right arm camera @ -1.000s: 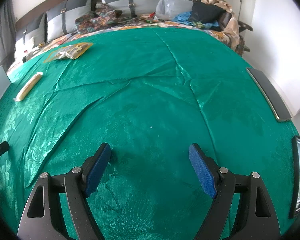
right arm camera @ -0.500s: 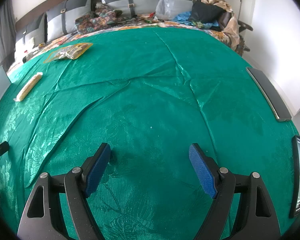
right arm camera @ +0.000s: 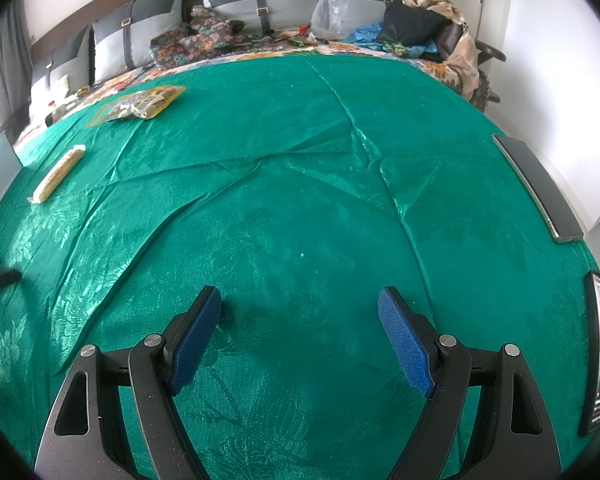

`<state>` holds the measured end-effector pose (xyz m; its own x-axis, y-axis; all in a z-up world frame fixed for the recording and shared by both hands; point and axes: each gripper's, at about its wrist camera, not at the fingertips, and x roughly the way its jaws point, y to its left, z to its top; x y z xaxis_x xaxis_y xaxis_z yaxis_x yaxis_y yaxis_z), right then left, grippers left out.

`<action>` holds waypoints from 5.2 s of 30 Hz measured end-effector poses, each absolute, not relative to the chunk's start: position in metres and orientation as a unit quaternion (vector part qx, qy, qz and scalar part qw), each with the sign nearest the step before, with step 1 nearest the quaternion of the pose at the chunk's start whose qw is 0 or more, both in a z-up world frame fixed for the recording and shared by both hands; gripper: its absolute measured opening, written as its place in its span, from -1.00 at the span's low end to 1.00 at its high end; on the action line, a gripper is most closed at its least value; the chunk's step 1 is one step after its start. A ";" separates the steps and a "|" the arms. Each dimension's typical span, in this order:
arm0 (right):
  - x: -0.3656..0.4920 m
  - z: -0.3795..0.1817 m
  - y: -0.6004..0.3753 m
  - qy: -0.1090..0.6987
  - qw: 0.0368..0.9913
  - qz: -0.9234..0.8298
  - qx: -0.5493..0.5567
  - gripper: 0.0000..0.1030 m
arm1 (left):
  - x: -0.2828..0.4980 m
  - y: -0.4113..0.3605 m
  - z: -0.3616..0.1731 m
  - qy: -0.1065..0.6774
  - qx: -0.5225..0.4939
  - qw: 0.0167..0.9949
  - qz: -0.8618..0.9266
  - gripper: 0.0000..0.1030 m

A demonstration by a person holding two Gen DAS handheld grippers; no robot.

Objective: Organize snacks

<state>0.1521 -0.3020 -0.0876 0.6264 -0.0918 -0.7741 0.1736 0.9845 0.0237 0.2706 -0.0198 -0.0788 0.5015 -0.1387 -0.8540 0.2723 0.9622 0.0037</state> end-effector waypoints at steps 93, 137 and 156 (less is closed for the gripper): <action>0.153 -0.087 -0.299 0.427 0.900 -0.069 0.051 0.65 | 0.234 0.062 -0.105 0.453 0.019 0.890 -0.045 1.00; 0.155 -0.074 -0.160 0.479 0.876 0.035 -0.050 0.59 | 0.234 0.063 -0.108 0.452 0.017 0.891 -0.045 1.00; 0.147 -0.065 -0.181 0.500 0.865 0.040 0.023 0.66 | 0.237 0.062 -0.104 0.488 0.047 0.867 -0.092 0.99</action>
